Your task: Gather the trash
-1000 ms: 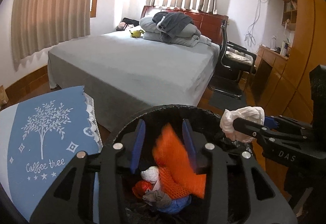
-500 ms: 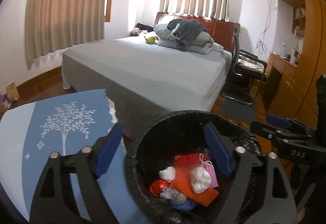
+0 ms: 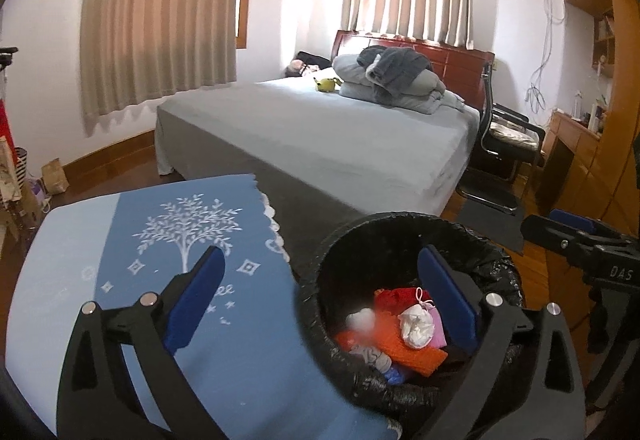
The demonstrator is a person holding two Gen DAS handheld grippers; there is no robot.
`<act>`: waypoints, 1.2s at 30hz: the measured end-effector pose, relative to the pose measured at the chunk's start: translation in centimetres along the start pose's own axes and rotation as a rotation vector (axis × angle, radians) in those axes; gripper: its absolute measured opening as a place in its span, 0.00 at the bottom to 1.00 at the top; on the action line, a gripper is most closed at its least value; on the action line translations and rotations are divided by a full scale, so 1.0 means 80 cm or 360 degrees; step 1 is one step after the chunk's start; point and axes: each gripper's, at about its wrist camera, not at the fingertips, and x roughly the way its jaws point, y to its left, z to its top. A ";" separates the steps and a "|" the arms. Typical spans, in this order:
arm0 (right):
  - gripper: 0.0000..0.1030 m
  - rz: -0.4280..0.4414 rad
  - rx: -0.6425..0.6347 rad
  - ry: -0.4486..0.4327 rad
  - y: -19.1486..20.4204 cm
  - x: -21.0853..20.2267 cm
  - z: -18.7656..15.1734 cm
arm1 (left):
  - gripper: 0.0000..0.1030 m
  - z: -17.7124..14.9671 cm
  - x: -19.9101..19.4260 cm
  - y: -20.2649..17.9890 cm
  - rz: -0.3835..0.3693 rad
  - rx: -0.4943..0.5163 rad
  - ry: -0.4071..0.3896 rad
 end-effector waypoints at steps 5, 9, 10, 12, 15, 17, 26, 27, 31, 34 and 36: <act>0.94 0.0052 -0.0050 -0.0001 0.026 -0.020 0.000 | 0.93 0.001 -0.030 0.000 0.0041 0.0003 -0.0032; 0.94 0.0066 -0.0082 -0.0020 0.040 -0.036 0.003 | 0.93 0.006 -0.052 -0.003 0.0070 0.0021 -0.0072; 0.94 0.0069 -0.0087 -0.0029 0.043 -0.041 0.005 | 0.93 0.008 -0.059 -0.004 0.0074 0.0018 -0.0083; 0.94 0.0076 -0.0095 -0.0044 0.048 -0.049 0.007 | 0.93 0.011 -0.068 -0.007 0.0082 0.0011 -0.0096; 0.94 0.0084 -0.0110 -0.0069 0.052 -0.058 0.010 | 0.93 0.013 -0.080 -0.011 0.0090 0.0009 -0.0113; 0.94 0.0087 -0.0125 -0.0075 0.057 -0.063 0.012 | 0.93 0.014 -0.086 -0.012 0.0103 0.0007 -0.0125; 0.94 0.0085 -0.0159 -0.0098 0.065 -0.073 0.013 | 0.93 0.019 -0.107 -0.009 0.0126 -0.0021 -0.0168; 0.94 0.0085 -0.0159 -0.0098 0.065 -0.073 0.013 | 0.93 0.019 -0.109 -0.008 0.0130 -0.0024 -0.0172; 0.94 0.0084 -0.0168 -0.0096 0.067 -0.073 0.013 | 0.93 0.020 -0.113 -0.006 0.0144 -0.0030 -0.0177; 0.94 0.0086 -0.0176 -0.0094 0.070 -0.072 0.013 | 0.93 0.020 -0.114 -0.004 0.0151 -0.0038 -0.0176; 0.94 0.0087 -0.0179 -0.0093 0.071 -0.072 0.013 | 0.93 0.020 -0.115 -0.002 0.0155 -0.0046 -0.0178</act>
